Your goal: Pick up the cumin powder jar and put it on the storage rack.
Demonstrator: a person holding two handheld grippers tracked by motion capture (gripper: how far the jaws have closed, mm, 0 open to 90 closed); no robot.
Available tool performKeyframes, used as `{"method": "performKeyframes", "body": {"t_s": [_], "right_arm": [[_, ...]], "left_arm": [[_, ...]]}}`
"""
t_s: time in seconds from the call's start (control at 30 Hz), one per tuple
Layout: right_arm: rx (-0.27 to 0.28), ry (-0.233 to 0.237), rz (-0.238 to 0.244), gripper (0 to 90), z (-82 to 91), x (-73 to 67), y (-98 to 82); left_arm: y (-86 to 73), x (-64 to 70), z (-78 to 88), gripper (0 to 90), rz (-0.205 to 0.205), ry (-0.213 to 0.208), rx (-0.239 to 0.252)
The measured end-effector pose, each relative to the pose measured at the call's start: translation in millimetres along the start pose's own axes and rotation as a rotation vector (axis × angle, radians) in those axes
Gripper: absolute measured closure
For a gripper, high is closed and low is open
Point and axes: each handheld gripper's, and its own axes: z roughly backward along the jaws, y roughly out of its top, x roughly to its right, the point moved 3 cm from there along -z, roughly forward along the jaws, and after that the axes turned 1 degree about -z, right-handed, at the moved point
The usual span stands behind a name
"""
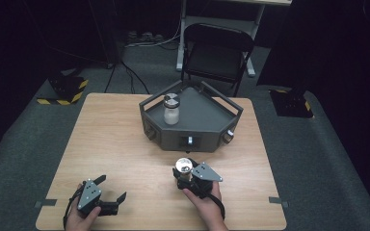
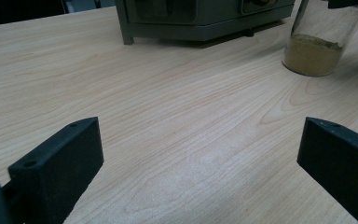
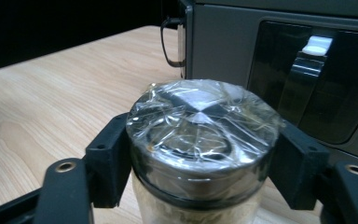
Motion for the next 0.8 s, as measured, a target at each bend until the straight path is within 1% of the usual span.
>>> {"method": "performKeyframes", "body": {"t_s": [0.3, 0.47, 0.6, 0.8], "right_arm": [[0.025, -0.006, 0.005, 32.6, 0.6, -2.0, -5.2], [0.030, -0.014, 0.011, 32.7, 1.7, -4.4, -4.9], [0.043, -0.022, 0.012, 32.7, 5.3, -5.9, -1.5], [0.062, -0.039, 0.011, 32.7, 15.1, -2.8, 7.4]], "left_arm": [[0.0, -0.3, 0.0, 0.6, 0.003, -0.001, 0.000], [0.1, 0.2, -0.1, 0.6, 0.000, 0.001, -0.001], [0.1, 0.0, -0.2, 0.6, 0.004, 0.001, -0.001], [0.2, 0.2, -0.2, 0.6, 0.004, 0.001, -0.001]]}}
